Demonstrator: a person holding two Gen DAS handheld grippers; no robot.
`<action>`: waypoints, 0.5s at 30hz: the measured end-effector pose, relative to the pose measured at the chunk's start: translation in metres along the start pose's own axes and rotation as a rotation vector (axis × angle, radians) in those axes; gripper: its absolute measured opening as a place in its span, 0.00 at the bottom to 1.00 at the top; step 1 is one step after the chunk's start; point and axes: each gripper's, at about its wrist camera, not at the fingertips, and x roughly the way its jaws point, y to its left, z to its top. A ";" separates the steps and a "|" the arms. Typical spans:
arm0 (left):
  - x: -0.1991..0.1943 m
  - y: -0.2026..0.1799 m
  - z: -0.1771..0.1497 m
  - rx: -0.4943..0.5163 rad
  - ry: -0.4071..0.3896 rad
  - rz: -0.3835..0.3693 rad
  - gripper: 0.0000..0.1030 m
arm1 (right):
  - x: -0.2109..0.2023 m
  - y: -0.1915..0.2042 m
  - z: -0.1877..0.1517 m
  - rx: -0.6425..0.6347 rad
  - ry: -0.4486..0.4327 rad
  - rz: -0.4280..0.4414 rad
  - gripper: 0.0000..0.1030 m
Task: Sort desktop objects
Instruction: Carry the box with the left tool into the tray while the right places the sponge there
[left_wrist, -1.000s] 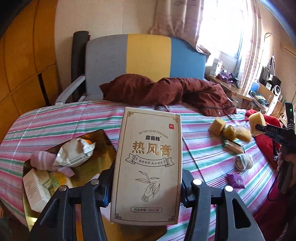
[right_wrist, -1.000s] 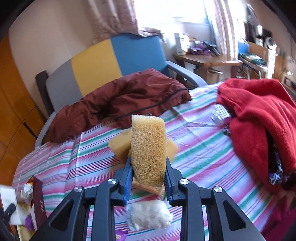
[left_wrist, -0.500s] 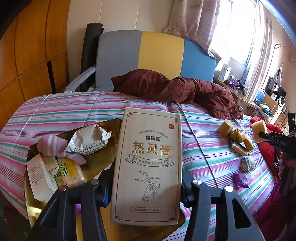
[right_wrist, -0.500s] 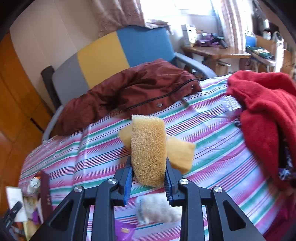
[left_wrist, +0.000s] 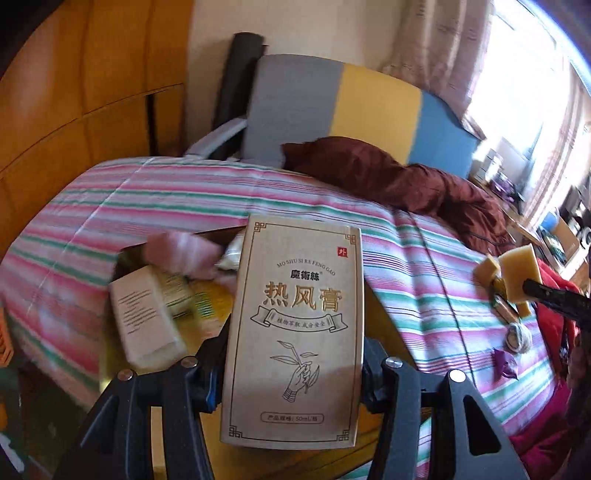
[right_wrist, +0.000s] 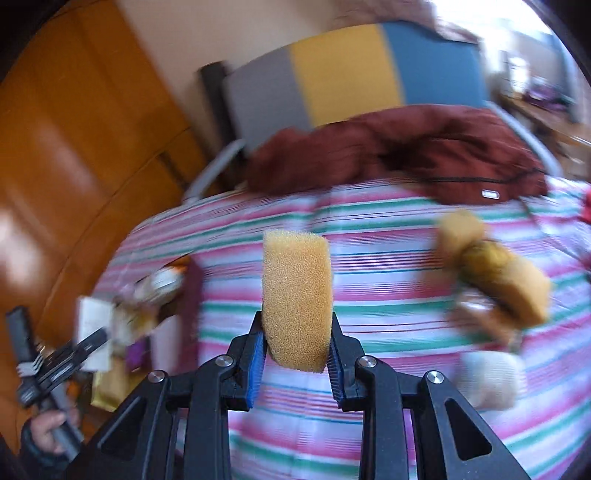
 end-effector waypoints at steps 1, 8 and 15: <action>-0.002 0.008 -0.001 -0.017 -0.002 0.015 0.53 | 0.005 0.012 -0.002 -0.017 0.011 0.029 0.29; -0.001 0.039 -0.006 -0.087 0.010 0.058 0.53 | 0.046 0.109 -0.011 -0.132 0.085 0.218 0.29; 0.009 0.048 -0.010 -0.133 0.051 0.074 0.58 | 0.084 0.181 -0.011 -0.163 0.149 0.375 0.45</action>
